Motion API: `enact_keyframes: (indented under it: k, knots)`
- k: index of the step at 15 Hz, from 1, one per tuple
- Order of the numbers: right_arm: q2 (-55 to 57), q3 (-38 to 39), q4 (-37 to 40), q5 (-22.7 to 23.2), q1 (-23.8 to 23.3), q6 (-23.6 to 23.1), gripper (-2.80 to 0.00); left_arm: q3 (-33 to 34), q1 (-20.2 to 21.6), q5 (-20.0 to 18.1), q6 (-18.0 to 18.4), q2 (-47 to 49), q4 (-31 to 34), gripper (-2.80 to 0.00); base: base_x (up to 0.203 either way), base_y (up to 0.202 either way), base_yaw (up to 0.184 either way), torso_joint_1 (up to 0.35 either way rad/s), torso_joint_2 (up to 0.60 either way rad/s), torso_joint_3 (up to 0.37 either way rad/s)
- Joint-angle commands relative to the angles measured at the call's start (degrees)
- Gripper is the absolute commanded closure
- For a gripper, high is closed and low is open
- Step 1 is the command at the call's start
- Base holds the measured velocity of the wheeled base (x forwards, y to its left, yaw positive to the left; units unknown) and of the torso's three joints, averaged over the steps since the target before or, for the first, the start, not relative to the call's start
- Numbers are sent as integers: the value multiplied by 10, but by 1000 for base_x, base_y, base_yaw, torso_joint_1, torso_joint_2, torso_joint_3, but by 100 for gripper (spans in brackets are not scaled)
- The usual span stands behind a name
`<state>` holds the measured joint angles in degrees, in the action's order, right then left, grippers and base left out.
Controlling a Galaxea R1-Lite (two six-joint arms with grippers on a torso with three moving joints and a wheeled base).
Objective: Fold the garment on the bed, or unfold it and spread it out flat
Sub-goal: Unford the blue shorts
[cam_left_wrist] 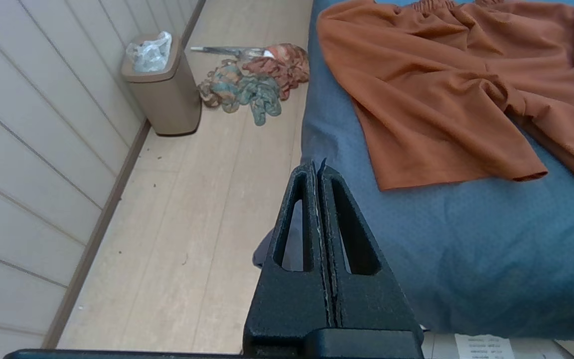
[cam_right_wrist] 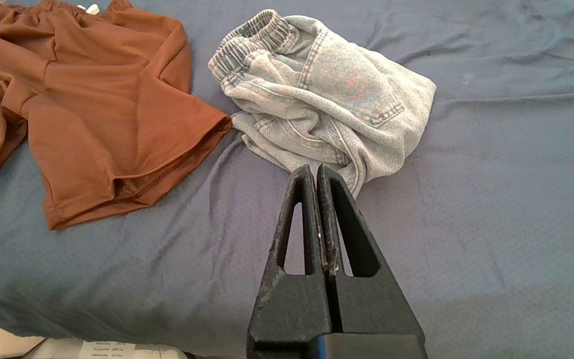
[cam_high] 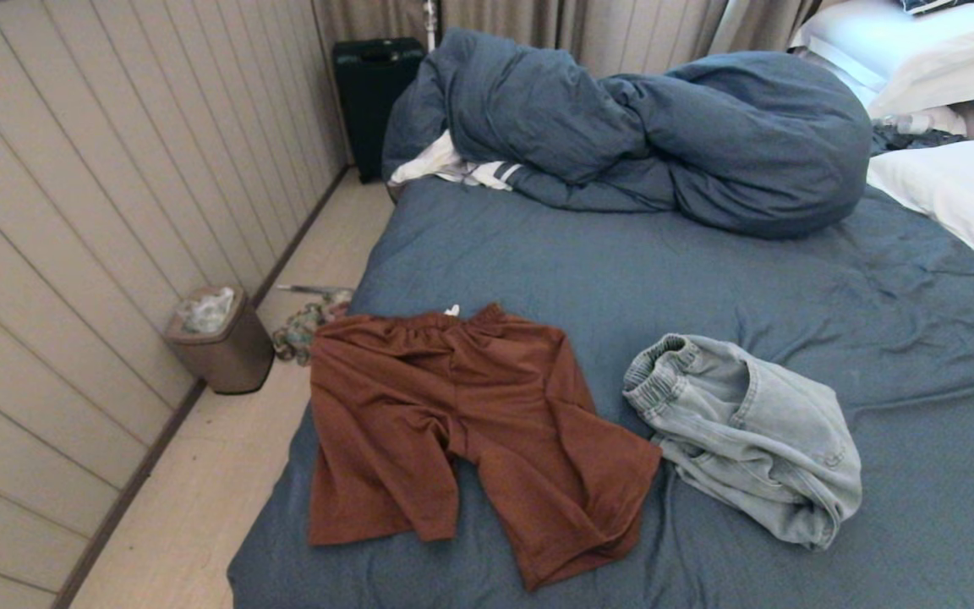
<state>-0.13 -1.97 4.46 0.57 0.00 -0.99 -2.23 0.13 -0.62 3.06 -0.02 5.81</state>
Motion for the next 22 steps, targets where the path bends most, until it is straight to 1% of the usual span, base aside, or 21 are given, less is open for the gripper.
enact_keyframes:
  k: [1,5,7,12,22]
  knots:
    - [-5,2,2,0,0,2,0,0,0,1,4,0,3,0,0,0,0,0,0,0]
    - [-6,2,2,0,-1,5,0,13,0,3,4,0,-28,0,0,0,0,0,0,0]
    - [-6,2,2,0,-1,5,0,13,0,3,-9,1,-29,0,0,0,0,0,0,0]
    - [-6,1,2,1,0,5,0,13,0,5,-23,1,-31,0,0,0,0,0,0,0]
    - [-6,2,2,0,-1,5,0,13,0,7,-21,1,-30,0,0,0,0,0,0,0]
